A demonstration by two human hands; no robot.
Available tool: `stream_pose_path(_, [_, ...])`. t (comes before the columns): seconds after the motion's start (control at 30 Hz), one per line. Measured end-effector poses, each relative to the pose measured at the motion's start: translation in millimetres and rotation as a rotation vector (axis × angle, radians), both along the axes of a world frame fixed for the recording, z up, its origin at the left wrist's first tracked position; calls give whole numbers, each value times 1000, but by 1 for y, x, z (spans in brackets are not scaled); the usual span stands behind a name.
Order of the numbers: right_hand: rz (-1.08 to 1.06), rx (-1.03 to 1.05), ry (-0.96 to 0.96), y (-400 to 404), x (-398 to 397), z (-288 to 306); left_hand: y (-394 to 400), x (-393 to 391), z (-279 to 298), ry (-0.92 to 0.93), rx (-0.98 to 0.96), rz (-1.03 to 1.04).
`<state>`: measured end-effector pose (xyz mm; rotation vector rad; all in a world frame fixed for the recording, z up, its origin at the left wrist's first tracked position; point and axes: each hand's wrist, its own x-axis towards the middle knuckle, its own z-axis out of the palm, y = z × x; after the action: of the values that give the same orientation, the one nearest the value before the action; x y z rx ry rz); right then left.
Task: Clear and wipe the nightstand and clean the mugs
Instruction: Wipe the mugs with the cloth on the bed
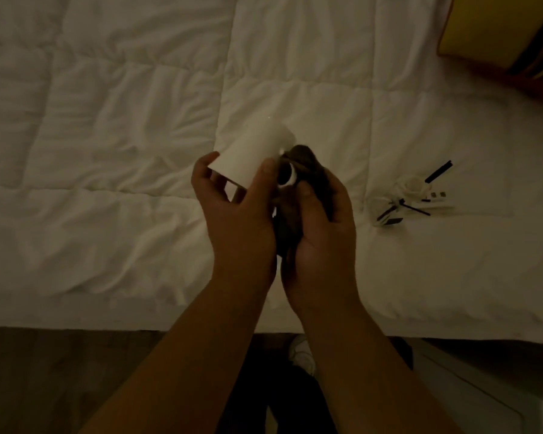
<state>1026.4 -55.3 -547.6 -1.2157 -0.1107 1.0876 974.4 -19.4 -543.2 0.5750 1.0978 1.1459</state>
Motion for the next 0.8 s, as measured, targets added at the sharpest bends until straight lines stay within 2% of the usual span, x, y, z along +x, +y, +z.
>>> stream_pose_path(0.1, [16,-41,-394,8,13,9,11,-3,-4,-11,-50,-44])
stream_pose_path(0.17, [81,-58,-730,15,30,15,16,-7,-7,93,-64,-137])
stream_pose_path(0.27, [345,62,-1224,34,44,20,14,-14,-10,254,82,-379])
stream_pose_path(0.33, [525,42,-1350,53,54,21,9,-20,-10,295,169,-508])
stream_pose_path(0.43, [764,-182,-1202,78,81,17,6,-30,-9,407,258,-679])
stream_pose_path(0.5, [867,-235,-904,76,92,4,8,-34,-8,389,343,-764])
stream_pose_path(0.57, [761,-168,-511,62,93,-8,9,-36,-10,419,431,-814])
stream_pose_path(0.67, [440,-89,-69,39,91,-20,4,-39,-16,265,327,-799])
stream_pose_path(0.73, [306,-76,195,27,84,-25,-1,-37,-19,144,215,-651])
stream_pose_path(0.8, [215,-47,307,17,67,-31,-3,-32,-20,147,171,-455])
